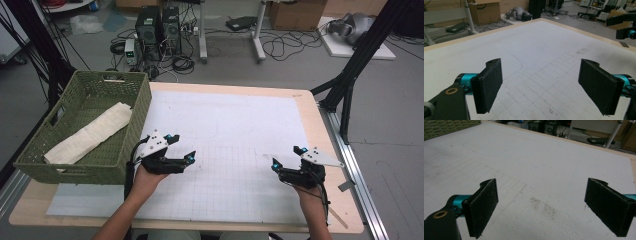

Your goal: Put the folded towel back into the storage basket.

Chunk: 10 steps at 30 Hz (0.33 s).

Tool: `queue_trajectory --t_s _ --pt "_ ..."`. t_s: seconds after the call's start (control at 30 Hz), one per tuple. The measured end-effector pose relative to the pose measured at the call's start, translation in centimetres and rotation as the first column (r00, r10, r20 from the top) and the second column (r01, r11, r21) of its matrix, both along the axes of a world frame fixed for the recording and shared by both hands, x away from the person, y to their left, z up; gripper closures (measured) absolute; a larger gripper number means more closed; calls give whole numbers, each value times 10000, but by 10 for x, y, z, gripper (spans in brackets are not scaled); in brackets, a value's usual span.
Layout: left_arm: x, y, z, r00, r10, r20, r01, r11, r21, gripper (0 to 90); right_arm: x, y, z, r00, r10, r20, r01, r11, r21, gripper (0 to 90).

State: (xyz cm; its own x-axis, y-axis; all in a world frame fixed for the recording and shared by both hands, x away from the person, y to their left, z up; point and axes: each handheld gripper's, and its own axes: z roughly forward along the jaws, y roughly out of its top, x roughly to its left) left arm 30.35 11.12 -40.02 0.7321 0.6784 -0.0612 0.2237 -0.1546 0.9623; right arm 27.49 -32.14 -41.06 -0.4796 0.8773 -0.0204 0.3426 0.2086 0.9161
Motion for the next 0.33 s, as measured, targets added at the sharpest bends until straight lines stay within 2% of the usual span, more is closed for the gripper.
queue_trajectory --t_s 0.33 --pt "2 0 -2 9999 18 -105 -17 9999 106 200 3 1 -2 10000 67 -33 -67 10000 -52 110"
